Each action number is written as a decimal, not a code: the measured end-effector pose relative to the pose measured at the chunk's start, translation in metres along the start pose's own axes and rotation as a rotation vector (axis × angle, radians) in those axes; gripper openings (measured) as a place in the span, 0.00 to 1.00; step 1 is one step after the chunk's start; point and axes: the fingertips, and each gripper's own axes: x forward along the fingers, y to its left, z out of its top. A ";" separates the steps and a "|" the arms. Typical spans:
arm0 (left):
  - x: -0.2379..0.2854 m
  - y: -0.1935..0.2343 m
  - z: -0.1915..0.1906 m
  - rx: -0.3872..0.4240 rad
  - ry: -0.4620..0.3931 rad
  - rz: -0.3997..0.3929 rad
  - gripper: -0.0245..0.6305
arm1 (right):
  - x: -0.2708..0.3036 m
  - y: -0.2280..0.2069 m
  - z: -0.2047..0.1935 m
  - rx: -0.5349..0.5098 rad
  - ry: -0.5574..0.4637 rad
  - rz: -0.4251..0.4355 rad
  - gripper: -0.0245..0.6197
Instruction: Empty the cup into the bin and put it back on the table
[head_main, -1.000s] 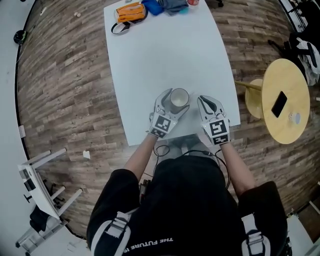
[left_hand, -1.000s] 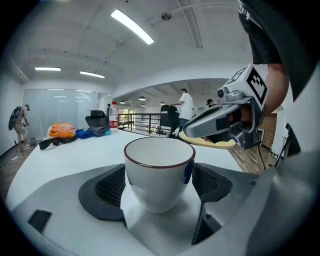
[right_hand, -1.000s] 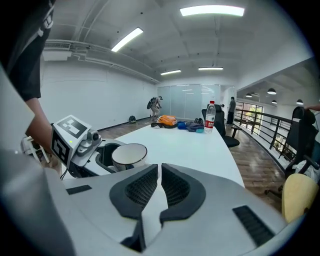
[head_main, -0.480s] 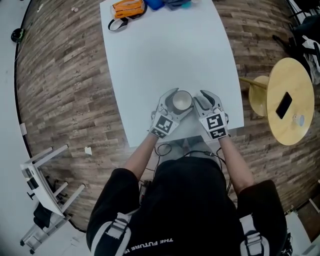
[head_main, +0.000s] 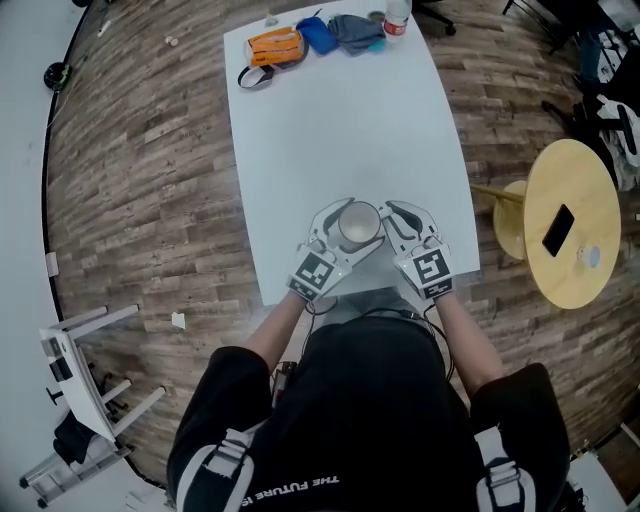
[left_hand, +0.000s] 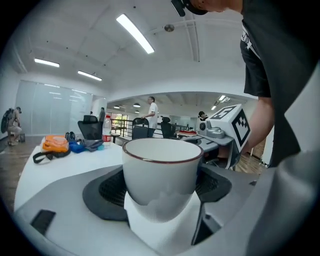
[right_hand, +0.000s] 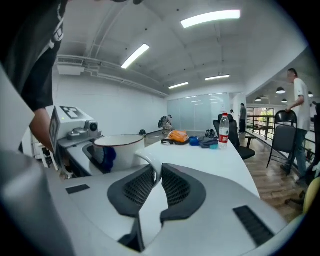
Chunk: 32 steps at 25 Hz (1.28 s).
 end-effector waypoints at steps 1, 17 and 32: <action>-0.006 -0.001 0.012 0.009 -0.013 0.008 0.65 | -0.004 0.002 0.014 0.024 -0.029 -0.005 0.12; -0.147 0.002 0.074 -0.060 -0.226 0.333 0.65 | 0.005 0.109 0.112 0.189 -0.096 0.250 0.12; -0.408 -0.014 -0.026 -0.268 -0.209 1.045 0.64 | 0.068 0.406 0.110 -0.076 0.020 0.943 0.11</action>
